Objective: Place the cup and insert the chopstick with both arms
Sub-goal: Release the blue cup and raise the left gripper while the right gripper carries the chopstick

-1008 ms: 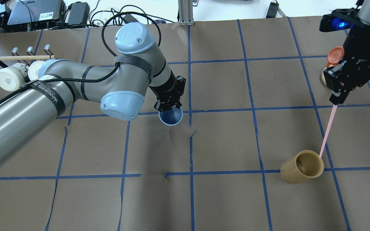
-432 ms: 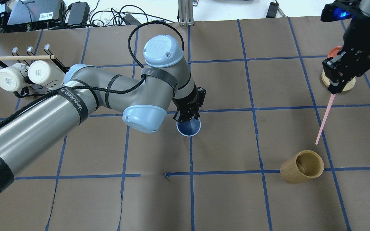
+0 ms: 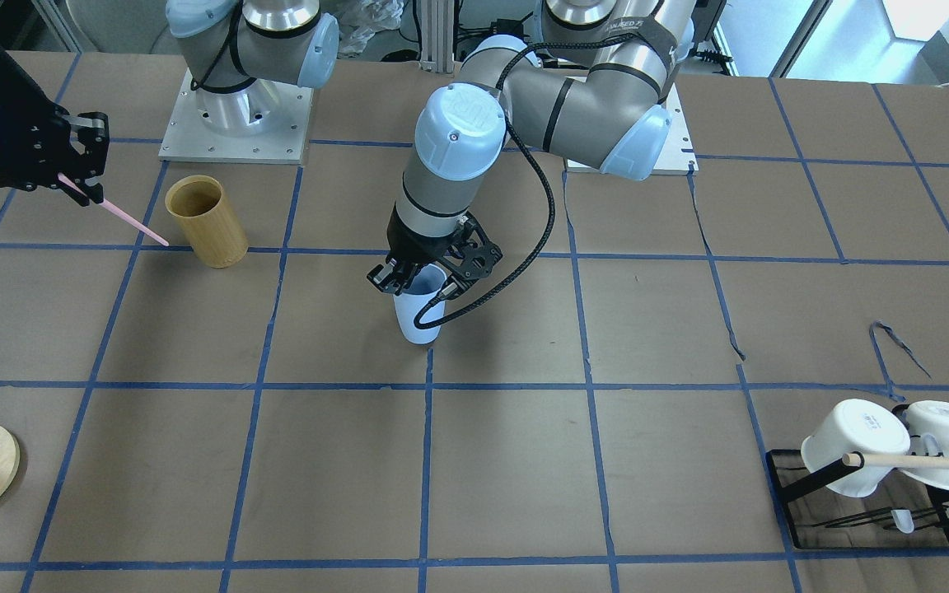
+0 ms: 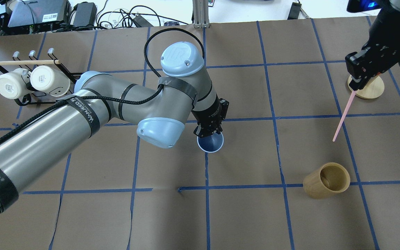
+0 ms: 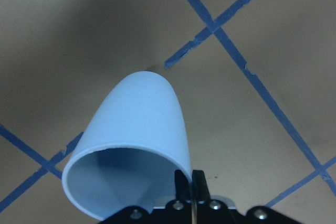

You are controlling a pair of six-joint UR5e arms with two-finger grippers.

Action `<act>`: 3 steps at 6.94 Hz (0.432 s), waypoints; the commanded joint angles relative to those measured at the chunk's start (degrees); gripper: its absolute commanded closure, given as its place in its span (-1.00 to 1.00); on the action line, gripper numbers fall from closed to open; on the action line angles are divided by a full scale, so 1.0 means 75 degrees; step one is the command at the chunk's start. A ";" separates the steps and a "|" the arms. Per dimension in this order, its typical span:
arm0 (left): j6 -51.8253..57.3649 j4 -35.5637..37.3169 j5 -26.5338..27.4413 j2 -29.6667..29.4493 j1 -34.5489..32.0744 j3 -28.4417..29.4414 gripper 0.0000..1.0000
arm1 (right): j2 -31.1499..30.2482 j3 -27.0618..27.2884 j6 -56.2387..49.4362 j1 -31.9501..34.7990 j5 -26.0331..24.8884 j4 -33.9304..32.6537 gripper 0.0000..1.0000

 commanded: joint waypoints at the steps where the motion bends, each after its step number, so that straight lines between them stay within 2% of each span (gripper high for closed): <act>1: 0.0074 0.0117 0.0031 0.0077 0.0070 0.0067 -0.85 | -0.0018 0.0010 -0.0023 0.0004 0.0291 -0.1035 1.00; 3: 0.0633 0.0036 0.0135 0.0345 0.0408 0.0114 -0.83 | -0.0041 -0.0013 0.0046 0.0039 0.0900 -0.1671 1.00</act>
